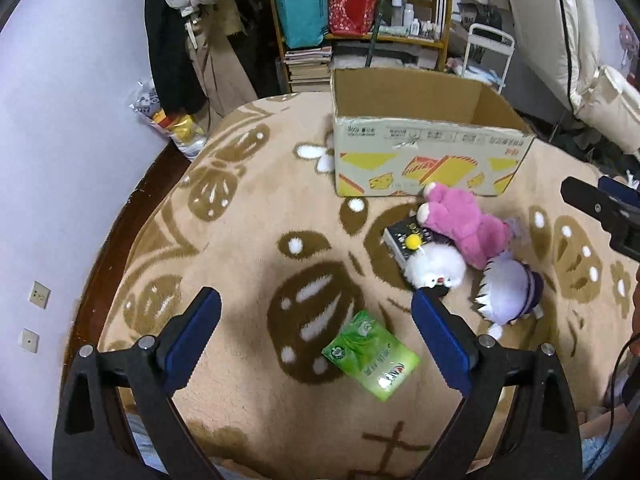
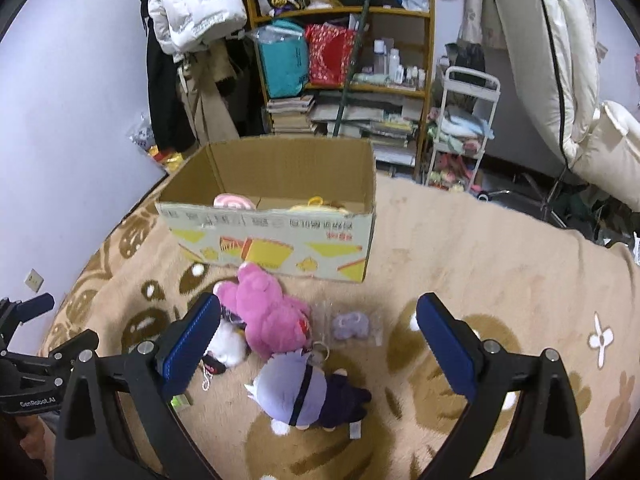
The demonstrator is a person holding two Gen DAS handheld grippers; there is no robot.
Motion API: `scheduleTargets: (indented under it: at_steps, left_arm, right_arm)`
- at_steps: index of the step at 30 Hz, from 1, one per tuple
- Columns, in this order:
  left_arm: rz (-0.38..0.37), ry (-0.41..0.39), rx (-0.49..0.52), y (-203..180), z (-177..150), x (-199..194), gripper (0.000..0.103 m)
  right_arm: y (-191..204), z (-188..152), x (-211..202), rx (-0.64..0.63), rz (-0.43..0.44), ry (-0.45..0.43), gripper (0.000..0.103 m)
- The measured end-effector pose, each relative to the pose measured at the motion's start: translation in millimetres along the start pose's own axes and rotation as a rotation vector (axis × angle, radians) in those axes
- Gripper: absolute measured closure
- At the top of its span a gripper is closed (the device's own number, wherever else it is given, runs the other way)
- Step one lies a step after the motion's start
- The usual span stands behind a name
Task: Organize soft objects
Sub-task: 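Move the left tool toward the green tissue pack on the rug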
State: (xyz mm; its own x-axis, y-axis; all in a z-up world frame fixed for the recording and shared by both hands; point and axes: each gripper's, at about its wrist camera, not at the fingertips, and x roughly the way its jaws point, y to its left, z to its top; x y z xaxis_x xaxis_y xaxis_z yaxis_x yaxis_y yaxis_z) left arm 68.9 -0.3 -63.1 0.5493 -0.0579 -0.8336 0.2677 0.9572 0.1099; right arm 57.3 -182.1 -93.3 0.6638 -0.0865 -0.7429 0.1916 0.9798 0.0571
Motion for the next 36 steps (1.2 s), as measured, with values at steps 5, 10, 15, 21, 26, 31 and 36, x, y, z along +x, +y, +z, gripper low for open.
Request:
scheduleTargets:
  at_steps: [5, 10, 15, 21, 26, 31, 36]
  left_arm:
    - [0.0, 0.021, 0.014, -3.4, -0.8, 8.4, 0.008]
    - [0.004, 0.059, 0.028, -8.7, -3.7, 20.3, 0.008]
    - [-0.003, 0.088, 0.053, -15.9, -5.0, 28.8, 0.008]
    - [-0.035, 0.148, 0.064, -21.8, -8.8, 42.9, 0.008]
    - [-0.042, 0.19, 0.088, -27.3, -12.4, 51.9, 0.008]
    - [-0.044, 0.229, 0.111, -31.5, -18.2, 59.1, 0.008]
    - [-0.05, 0.263, 0.129, -36.2, -21.7, 66.2, 0.008]
  right_arm:
    - [1.5, -9.1, 17.2, 0.011, -0.002, 0.047, 0.001]
    - [3.2, -16.0, 30.6, 0.015, -0.015, 0.084, 0.001]
    - [3.0, -22.2, 43.7, 0.016, -0.018, 0.125, 0.001]
    - [6.2, -29.4, 56.7, 0.008, -0.024, 0.167, 0.001]
    - [7.1, -34.1, 64.4, 0.003, -0.032, 0.193, 0.001]
    - [9.4, -35.1, 65.2, -0.009, -0.032, 0.204, 0.001]
    - [8.2, -38.0, 71.6, -0.007, -0.04, 0.231, 0.001]
